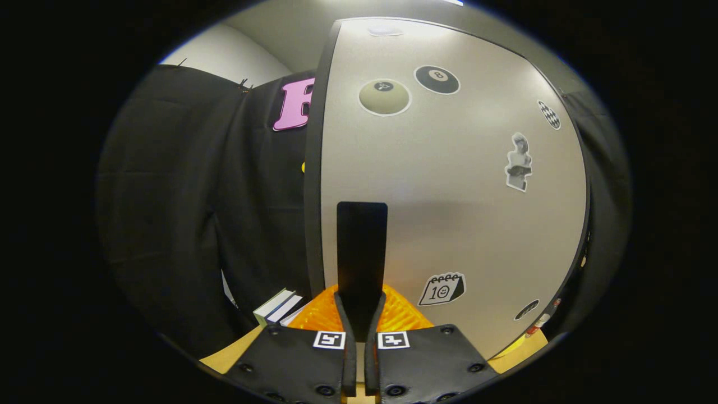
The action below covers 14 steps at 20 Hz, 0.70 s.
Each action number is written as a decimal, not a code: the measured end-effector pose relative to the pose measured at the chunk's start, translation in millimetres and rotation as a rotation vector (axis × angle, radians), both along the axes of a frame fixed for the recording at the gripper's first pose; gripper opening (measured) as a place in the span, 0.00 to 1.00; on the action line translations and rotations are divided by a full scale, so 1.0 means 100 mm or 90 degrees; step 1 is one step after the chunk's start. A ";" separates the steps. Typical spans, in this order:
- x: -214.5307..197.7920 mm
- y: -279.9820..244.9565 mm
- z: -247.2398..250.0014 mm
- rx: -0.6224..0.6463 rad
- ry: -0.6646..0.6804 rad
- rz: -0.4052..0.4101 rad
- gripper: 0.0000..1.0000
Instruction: Open the shoe cabinet door, grab the shoes and put them into the shoe cabinet, then close the shoe cabinet door.
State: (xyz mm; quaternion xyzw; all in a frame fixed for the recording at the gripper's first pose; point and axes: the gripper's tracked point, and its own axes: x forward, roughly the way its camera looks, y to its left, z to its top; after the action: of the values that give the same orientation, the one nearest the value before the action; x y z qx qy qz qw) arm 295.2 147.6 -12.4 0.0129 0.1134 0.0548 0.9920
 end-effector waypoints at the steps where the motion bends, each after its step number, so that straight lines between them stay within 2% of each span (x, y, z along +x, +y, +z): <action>1: -0.04 0.01 0.01 -0.002 0.001 0.001 0.07; 14: -0.78 -0.20 0.09 -0.002 0.000 0.027 0.07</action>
State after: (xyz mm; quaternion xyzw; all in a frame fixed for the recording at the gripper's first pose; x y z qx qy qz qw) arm 217.5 127.9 -3.4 0.0087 0.1135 0.0759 0.9906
